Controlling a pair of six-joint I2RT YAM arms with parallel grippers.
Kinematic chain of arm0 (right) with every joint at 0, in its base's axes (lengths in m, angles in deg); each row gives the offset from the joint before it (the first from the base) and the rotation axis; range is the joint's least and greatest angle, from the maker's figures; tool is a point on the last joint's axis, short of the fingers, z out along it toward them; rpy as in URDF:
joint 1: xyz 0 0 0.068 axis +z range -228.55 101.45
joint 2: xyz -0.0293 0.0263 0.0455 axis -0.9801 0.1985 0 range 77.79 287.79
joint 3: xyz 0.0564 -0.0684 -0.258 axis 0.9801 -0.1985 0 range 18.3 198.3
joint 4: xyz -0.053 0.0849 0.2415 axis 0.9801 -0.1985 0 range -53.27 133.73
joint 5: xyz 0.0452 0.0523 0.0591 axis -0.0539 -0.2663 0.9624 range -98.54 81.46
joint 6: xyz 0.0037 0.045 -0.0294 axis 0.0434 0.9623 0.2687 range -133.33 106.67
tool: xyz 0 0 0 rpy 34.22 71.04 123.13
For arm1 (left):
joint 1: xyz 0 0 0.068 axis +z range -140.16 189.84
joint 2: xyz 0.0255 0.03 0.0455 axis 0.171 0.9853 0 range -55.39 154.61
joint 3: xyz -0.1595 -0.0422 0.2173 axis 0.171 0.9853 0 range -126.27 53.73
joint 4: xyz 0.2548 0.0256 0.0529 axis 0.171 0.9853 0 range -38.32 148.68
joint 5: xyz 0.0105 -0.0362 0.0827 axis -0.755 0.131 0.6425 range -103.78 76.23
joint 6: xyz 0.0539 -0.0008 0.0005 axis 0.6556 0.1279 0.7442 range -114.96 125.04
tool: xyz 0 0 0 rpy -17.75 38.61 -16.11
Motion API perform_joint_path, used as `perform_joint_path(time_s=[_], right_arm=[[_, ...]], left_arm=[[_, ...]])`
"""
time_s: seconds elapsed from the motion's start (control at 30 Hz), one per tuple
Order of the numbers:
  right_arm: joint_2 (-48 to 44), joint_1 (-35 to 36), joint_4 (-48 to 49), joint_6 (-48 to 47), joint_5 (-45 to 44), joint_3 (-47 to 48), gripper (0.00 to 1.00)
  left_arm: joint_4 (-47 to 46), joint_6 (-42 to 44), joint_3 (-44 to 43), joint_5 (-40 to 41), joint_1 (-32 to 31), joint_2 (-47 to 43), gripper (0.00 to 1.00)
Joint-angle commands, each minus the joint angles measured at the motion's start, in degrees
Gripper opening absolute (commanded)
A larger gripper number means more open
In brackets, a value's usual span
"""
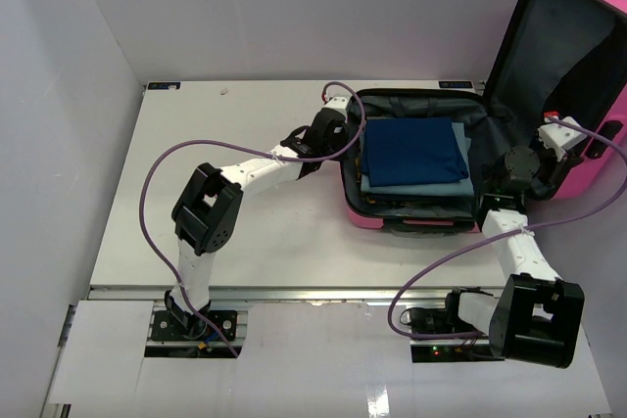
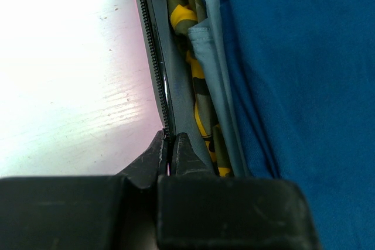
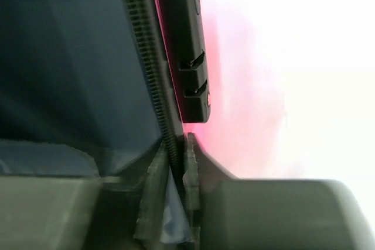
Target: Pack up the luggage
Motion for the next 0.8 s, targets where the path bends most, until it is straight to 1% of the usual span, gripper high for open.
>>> perform_joint_path(time_s=[0.0, 0.07, 0.17, 0.3, 0.6, 0.77], right_arm=[[-2.2, 0.8, 1.1, 3.3, 9.2, 1.2, 0.08], [-5.0, 1.0, -1.7, 5.8, 14.7, 0.1, 0.08], [-7.9, 1.6, -4.7, 8.2, 19.9, -2.2, 0.08], [-9.7, 4.4, -5.3, 6.7, 25.7, -3.7, 0.08], [-14.0, 15.0, -4.0, 1.6, 28.4, -10.5, 0.08], [-17.2, 18.9, -8.3, 0.5, 30.2, -11.6, 0.08]], left_arm=[[2.1, 4.1, 1.1, 1.4, 1.5, -4.5, 0.00], [2.0, 4.0, 1.6, 2.1, 1.6, -5.0, 0.00], [2.1, 2.9, 2.1, 1.7, 2.3, -5.3, 0.00], [2.1, 1.7, 3.0, 0.2, 3.2, -5.8, 0.00], [1.8, 1.6, 2.1, -1.7, 3.5, -6.5, 0.00], [1.6, 1.7, 1.9, -2.3, 3.5, -6.1, 0.00]])
